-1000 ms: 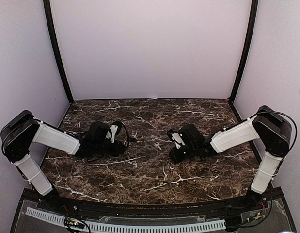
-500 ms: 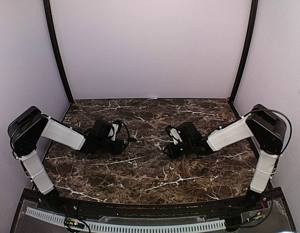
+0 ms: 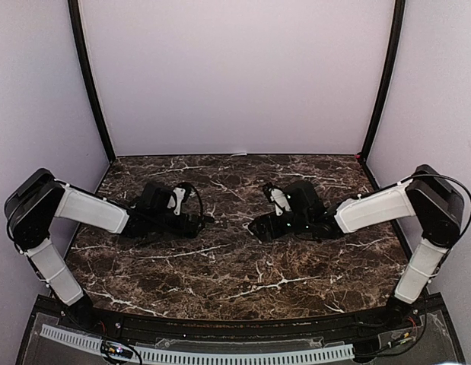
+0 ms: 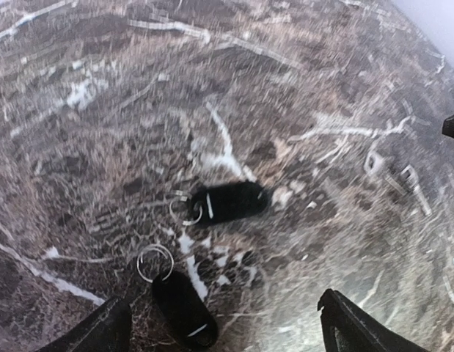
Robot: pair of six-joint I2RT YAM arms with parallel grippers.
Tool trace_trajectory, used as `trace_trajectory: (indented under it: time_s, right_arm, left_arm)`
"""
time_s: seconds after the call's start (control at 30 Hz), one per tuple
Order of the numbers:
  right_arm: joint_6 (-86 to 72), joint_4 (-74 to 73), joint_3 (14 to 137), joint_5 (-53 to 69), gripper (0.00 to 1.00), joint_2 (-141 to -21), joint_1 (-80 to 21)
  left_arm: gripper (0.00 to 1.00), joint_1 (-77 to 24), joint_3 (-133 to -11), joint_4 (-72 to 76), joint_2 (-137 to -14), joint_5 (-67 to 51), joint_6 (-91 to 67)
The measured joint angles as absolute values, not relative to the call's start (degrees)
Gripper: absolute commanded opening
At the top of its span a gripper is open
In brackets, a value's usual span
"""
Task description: Remove the keys from the keyring
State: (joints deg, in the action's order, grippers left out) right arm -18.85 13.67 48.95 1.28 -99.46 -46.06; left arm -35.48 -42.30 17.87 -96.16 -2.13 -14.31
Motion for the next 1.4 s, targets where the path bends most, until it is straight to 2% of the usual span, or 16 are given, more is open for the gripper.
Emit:
trace_trajectory:
  time_s: [0.17, 0.33, 0.47, 0.57, 0.67, 0.77, 0.87, 1.03, 1.17, 1.4]
  right_arm:
    - [-18.1, 13.1, 51.3, 1.3, 0.99, -96.5, -45.5]
    - [-17.9, 14.3, 54.9, 3.1, 0.99, -96.5, -40.8]
    - [-18.2, 16.1, 53.9, 6.0, 0.99, -96.4, -30.9]
    - [-18.5, 18.1, 49.8, 8.3, 0.99, -94.2, -19.7]
    - [-18.3, 18.9, 44.1, 9.5, 0.99, -88.7, -8.4]
    - [-16.9, 22.4, 36.9, 9.2, 1.00, -80.3, 0.3]
    - [-14.4, 27.8, 30.1, 7.7, 1.00, -72.6, 3.6]
    - [-9.9, 42.8, 16.0, 4.7, 0.99, -66.2, 4.1]
    - [-7.0, 51.8, 8.5, 2.6, 0.99, -69.0, 4.1]
    - [-4.9, 61.5, 8.9, 2.8, 0.98, -74.9, 4.1]
  left_arm:
    - [0.92, -33.9, -44.7, 17.9, -94.1, -5.5, -14.2]
    - [0.90, -26.9, -47.7, 20.4, -95.0, -11.9, -14.8]
    - [0.86, -15.3, -46.6, 25.0, -95.3, -18.9, -17.2]
    - [0.85, -1.5, -42.5, 30.9, -95.1, -24.5, -21.0]
    - [0.85, 12.7, -37.0, 35.4, -93.6, -27.5, -24.9]
    - [0.86, 19.9, -32.1, 36.7, -88.9, -25.7, -25.3]
    - [0.86, 19.9, -28.1, 38.3, -81.9, -21.4, -22.3]
    - [0.89, 18.7, -16.8, 52.7, -76.1, -17.0, -17.1]
    - [0.90, 17.3, -13.1, 58.8, -78.3, -16.5, -14.1]
    - [0.92, 11.3, -13.2, 67.3, -82.0, -16.7, -9.2]
